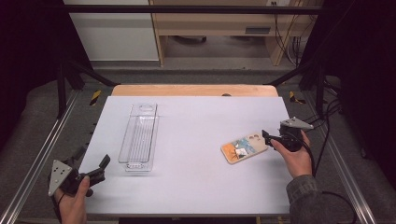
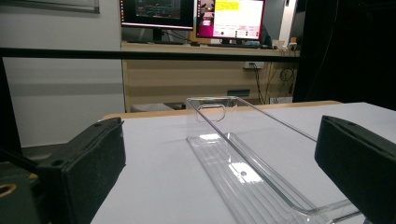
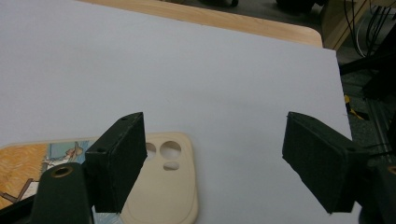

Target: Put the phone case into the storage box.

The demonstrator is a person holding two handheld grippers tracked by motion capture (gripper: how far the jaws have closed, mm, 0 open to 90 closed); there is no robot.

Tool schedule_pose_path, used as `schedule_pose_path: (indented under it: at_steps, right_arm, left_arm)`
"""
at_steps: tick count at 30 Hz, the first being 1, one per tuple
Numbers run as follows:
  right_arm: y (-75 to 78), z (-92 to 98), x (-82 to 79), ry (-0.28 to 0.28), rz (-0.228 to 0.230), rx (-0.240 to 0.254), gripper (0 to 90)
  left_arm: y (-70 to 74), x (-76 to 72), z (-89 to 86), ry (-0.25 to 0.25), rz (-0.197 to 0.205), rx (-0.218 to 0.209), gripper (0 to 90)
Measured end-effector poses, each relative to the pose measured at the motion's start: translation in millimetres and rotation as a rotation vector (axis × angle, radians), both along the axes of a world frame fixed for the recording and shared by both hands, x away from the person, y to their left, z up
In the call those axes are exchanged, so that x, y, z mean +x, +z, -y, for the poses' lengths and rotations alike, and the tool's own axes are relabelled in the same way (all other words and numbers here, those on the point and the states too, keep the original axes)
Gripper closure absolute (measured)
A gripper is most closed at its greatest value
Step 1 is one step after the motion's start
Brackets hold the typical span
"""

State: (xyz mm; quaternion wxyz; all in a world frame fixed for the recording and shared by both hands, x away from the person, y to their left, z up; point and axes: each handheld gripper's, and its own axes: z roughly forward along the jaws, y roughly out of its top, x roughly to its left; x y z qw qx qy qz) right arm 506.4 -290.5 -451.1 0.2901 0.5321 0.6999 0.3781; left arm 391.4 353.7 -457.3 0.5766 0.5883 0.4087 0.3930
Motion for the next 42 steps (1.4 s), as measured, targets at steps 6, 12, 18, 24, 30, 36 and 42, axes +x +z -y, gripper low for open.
schedule_pose_path:
  at_steps: [6,12,18,24,30,36,42]
  right_arm:
    - [-5.3,2.8,7.7,0.002,-0.034,-0.018,35.2]
    - [-9.8,2.3,12.0,0.036,-0.063,-0.046,59.7]
    - [-21.0,0.7,18.1,0.064,-0.136,-0.062,80.8]
    - [-25.6,-2.0,21.0,0.075,-0.159,-0.074,88.6]
    - [-32.3,-4.4,25.2,0.082,-0.198,-0.086,90.0]
    - [-37.8,-4.5,29.4,0.073,-0.226,-0.093,90.0]
    - [-40.8,-3.4,29.6,0.076,-0.243,-0.081,90.0]
  left_arm:
    - [0.0,0.1,0.0,0.0,0.0,0.002,1.7]
    - [-0.1,2.6,0.2,0.002,-0.001,0.006,1.8]
    - [-0.7,3.6,0.4,0.0,-0.003,0.009,2.0]
    - [-0.8,3.5,1.6,-0.004,-0.001,0.013,2.3]
    - [-1.0,3.2,0.3,-0.003,-0.002,0.014,2.3]
    - [-1.5,3.2,-1.5,-0.002,-0.006,0.009,2.3]
    - [-1.7,4.2,0.1,-0.004,-0.008,0.008,2.4]
